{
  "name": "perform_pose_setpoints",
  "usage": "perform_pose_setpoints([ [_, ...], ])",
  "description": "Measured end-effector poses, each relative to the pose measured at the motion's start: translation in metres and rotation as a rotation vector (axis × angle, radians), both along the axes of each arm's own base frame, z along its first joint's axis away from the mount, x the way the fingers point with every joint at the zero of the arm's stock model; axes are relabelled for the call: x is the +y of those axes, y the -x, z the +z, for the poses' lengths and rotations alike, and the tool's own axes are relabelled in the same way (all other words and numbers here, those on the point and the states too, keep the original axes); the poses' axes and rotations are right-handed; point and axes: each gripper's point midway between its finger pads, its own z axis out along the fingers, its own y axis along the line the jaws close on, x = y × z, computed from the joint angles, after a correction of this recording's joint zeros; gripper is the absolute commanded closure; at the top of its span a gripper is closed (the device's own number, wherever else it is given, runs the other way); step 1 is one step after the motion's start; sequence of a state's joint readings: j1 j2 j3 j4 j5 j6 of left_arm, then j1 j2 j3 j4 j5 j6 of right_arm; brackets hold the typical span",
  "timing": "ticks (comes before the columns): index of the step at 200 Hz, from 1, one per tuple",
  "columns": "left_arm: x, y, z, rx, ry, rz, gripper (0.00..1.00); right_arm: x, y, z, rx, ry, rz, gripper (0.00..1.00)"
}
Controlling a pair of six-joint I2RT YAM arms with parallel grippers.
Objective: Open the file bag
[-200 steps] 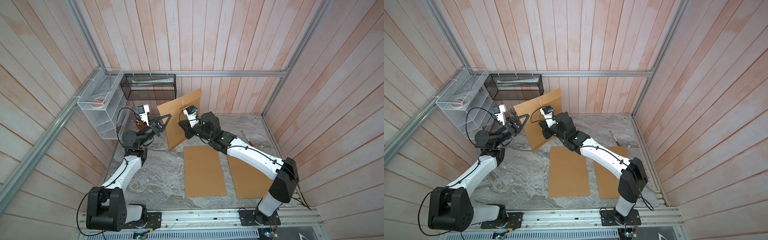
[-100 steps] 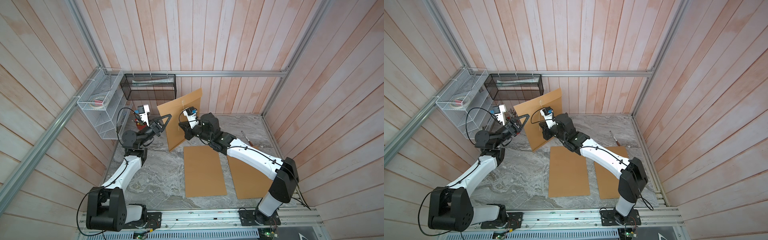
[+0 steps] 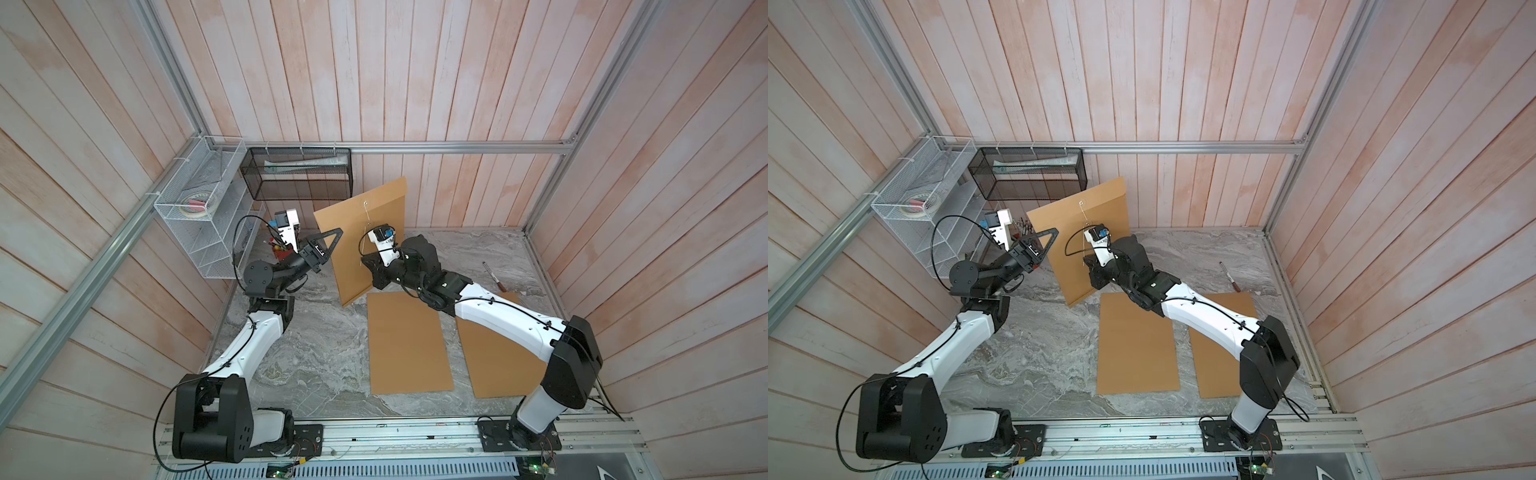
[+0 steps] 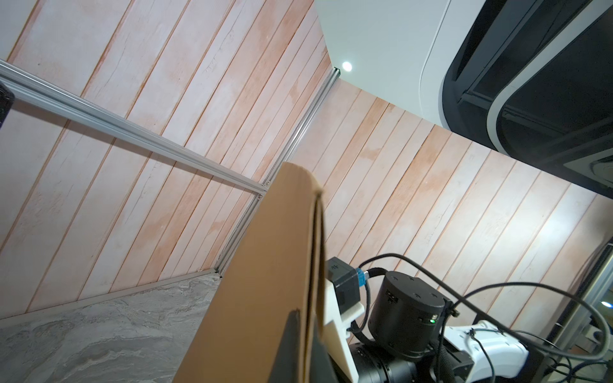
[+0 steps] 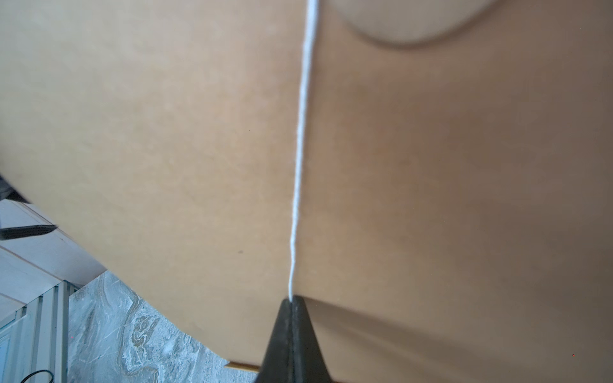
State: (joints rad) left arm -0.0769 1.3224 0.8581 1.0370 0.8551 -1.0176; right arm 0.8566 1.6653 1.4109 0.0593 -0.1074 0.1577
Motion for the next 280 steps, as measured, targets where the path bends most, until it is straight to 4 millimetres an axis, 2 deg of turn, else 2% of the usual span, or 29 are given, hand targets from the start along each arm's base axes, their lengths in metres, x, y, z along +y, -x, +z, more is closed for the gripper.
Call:
perform_pose_setpoints([
  [81, 0.001, 0.000, 0.000, 0.000, 0.000, 0.003, 1.00, -0.023, -0.003, 0.007, 0.004, -0.038, -0.051, 1.00],
  [171, 0.004, -0.002, 0.001, -0.002, 0.000, 0.011, 1.00, -0.031, -0.003, -0.016, 0.046, -0.025, -0.068, 1.00],
  [280, 0.008, -0.003, 0.001, -0.002, 0.000, 0.022, 1.00, -0.050, -0.004, -0.020, 0.056, -0.037, -0.100, 1.00],
])
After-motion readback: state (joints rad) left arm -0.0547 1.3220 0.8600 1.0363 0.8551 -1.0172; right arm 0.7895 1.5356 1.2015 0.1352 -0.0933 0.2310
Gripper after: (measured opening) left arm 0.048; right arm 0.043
